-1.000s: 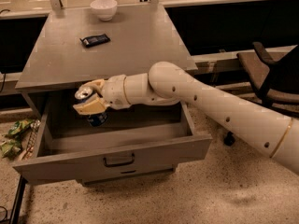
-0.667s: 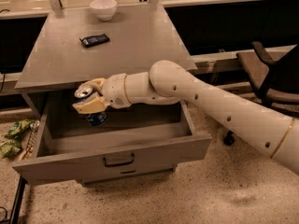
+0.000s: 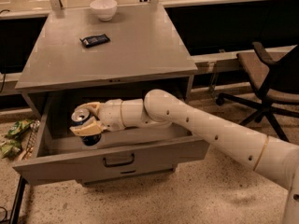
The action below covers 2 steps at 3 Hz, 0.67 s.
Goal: Place pepsi can into top drawer
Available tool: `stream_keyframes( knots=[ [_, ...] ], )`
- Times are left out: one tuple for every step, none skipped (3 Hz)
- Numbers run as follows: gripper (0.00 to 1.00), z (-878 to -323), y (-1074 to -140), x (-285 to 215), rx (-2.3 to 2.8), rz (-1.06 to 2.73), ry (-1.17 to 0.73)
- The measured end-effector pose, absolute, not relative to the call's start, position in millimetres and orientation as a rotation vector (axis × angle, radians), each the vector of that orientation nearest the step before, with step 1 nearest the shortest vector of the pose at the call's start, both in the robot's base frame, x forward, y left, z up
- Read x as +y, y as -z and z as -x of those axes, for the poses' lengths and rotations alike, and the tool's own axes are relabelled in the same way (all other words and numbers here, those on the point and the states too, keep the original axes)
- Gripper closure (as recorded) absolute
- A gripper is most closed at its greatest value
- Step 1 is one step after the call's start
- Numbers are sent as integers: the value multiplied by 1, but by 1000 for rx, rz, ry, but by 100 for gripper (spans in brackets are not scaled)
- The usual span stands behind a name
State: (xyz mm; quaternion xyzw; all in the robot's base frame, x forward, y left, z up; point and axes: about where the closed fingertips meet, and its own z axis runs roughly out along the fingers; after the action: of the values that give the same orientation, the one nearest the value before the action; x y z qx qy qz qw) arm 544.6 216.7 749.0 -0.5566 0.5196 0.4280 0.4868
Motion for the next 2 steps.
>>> stream_keyframes(
  knots=[
    [100,-548,-729,221,1221,1411,-1019],
    [77,-554,-707,217,1199,1437,-976]
  ],
)
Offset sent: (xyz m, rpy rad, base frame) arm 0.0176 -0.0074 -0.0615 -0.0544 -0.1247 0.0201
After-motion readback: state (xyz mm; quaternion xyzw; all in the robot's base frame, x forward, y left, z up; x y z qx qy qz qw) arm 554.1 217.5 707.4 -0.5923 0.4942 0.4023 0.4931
